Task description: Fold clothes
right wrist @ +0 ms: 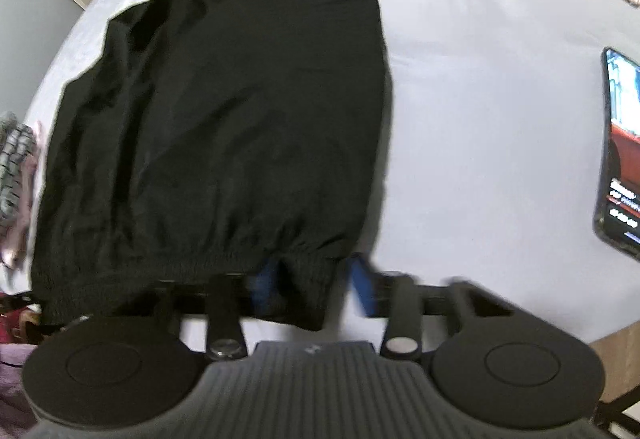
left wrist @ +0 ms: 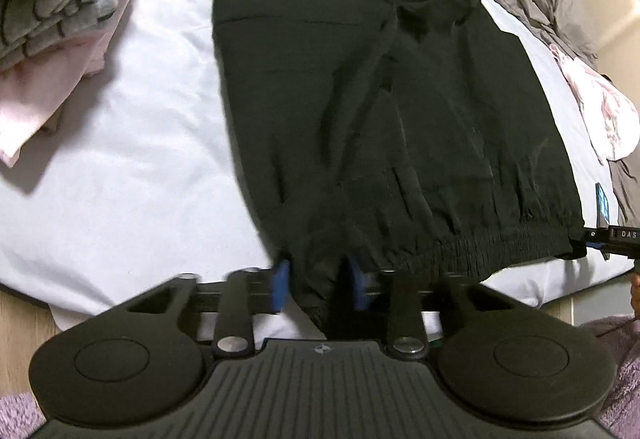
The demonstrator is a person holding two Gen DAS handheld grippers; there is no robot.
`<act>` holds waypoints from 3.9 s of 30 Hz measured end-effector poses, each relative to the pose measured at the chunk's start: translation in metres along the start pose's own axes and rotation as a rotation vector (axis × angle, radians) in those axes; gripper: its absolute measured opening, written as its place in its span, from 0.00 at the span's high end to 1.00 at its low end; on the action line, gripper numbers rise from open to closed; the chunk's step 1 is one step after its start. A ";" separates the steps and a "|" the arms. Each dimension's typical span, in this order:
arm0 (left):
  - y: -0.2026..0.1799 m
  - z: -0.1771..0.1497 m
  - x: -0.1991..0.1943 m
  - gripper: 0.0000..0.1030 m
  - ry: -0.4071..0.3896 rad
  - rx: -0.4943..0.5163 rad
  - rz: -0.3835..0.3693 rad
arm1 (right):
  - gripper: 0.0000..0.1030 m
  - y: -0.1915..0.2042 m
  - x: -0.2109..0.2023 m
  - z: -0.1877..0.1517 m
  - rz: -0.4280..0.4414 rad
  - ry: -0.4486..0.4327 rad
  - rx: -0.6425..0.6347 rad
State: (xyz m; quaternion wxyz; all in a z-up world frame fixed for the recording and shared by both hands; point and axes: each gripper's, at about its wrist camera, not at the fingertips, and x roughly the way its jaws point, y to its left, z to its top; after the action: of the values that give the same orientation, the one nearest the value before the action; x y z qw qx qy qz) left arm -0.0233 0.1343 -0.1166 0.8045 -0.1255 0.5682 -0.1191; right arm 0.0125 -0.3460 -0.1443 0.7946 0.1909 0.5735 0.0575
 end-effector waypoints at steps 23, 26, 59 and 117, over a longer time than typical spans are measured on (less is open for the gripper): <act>-0.029 -0.003 -0.026 0.65 0.015 0.153 0.124 | 0.89 0.040 -0.026 -0.002 -0.052 0.011 -0.081; -0.041 -0.001 -0.037 0.54 -0.053 0.221 0.201 | 0.89 0.049 -0.030 0.006 -0.042 -0.014 -0.099; -0.056 0.011 -0.036 0.58 -0.043 0.217 0.096 | 0.89 0.246 0.031 -0.051 0.300 0.160 -0.560; -0.045 -0.018 -0.050 0.93 0.033 0.076 -0.069 | 0.94 0.199 -0.002 -0.130 0.038 -0.083 -1.237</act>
State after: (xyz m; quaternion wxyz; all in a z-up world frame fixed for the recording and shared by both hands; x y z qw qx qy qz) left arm -0.0586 0.1071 -0.0632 0.7948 -0.1123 0.5716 -0.1703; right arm -0.0837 -0.1328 -0.1045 0.7785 -0.2926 0.3994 0.3858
